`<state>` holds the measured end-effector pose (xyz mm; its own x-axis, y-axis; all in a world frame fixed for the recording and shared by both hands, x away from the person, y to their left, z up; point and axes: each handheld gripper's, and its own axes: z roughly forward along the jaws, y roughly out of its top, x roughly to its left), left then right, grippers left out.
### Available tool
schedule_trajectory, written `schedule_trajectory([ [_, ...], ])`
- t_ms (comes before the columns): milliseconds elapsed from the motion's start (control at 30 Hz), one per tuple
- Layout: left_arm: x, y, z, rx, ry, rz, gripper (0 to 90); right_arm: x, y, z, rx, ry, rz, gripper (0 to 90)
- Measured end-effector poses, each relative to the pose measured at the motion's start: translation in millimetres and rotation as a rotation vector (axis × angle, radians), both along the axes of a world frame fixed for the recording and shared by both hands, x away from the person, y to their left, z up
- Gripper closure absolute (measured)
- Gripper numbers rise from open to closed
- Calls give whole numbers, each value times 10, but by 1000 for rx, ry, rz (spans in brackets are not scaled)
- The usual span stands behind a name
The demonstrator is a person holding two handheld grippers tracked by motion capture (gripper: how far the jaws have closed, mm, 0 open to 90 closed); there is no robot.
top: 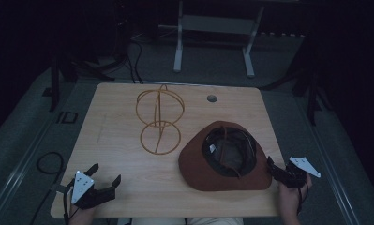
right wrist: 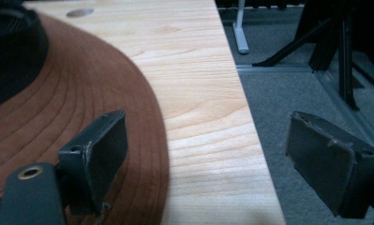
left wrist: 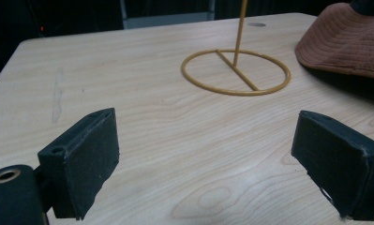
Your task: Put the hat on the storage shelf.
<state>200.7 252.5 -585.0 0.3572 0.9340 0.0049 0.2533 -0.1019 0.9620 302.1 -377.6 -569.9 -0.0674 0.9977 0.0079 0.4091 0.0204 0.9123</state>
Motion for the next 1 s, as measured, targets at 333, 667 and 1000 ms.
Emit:
schedule_trajectory([
  [333, -15, -59, 18, 13, 4, 9, 85, -30, 44, 13, -24, 15, 53, 135],
  [667, -63, -123, 84, -20, 26, -3, 85, -33, 213, 303, 21, 64, 224, 137],
  [1000, -64, -195, 105, -19, 59, -27, 85, 277, 403, 559, 63, 132, 278, 132],
])
